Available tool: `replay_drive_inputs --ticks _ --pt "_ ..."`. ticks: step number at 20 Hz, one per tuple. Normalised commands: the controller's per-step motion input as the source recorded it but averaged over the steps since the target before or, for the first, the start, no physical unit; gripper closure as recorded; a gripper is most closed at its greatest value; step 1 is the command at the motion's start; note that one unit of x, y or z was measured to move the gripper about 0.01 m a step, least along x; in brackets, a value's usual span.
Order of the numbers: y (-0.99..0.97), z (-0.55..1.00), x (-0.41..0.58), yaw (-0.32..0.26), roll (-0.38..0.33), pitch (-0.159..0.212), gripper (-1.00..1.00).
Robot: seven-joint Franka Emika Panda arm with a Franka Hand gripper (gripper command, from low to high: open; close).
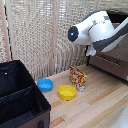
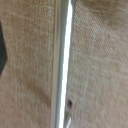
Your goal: Kindly move your gripper toward the top drawer's handle. With caution, hold the handle robustly using your gripper and pull open the top drawer. Let the handle go. Relocate your gripper to the bowl placed in the background. Gently hold the bowl using your gripper. Bring the gripper and the bowl to the ajar drawer. Softly release the bowl into it.
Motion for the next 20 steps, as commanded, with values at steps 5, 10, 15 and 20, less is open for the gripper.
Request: replay_drive_inputs --ticks 5,10,15,20 --pt "0.68 0.18 0.033 -0.039 0.034 0.032 -1.0" --pt "0.46 0.2 0.338 -0.109 0.241 0.142 -1.0" --pt "0.37 0.03 0.271 -0.12 0.288 0.208 -1.0" --pt "0.1 0.0 0.13 -0.223 0.316 0.169 -1.0"
